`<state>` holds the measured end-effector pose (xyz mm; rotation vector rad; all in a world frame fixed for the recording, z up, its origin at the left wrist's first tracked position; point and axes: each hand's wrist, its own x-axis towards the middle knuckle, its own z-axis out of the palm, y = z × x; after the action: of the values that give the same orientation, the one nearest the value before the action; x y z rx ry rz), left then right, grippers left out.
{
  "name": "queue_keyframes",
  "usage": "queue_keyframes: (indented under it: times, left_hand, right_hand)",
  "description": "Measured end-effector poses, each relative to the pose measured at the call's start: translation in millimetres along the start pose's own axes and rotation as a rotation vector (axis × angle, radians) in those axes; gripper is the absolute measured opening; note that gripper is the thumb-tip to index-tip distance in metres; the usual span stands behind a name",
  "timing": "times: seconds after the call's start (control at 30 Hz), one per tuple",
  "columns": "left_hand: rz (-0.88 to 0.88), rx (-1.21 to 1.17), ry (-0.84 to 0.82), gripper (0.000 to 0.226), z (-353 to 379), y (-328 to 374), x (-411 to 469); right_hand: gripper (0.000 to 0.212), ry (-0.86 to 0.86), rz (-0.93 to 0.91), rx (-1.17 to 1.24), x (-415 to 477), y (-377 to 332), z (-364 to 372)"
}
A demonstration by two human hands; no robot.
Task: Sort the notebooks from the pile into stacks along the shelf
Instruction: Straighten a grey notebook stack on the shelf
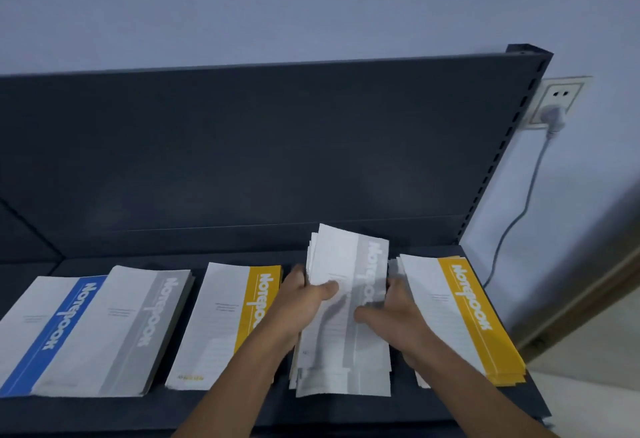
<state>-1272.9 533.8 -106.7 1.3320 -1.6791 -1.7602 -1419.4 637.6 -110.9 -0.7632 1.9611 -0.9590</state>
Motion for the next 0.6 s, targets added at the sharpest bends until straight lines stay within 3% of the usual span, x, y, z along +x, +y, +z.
queue_keyframes:
  times: [0.1, 0.2, 0.33, 0.6]
  left_hand:
    - [0.126, -0.119, -0.048, 0.043, -8, -4, -19]
    - [0.209, -0.179, -0.052, 0.051, -13, -8, -31]
    - [0.267, -0.085, -0.105, 0.056, -15, -7, -41]
    - [0.36, 0.016, -0.163, 0.074, -12, -4, -37]
  right_hand:
    - [0.062, 0.001, -0.099, 0.086, -4, -6, -14]
    - [0.058, 0.021, -0.186, 0.112, -15, -10, -21]
    - [0.055, 0.026, -0.297, 0.133, -28, -5, -18]
    - [0.061, 0.051, -0.334, 0.219, -35, 16, -17]
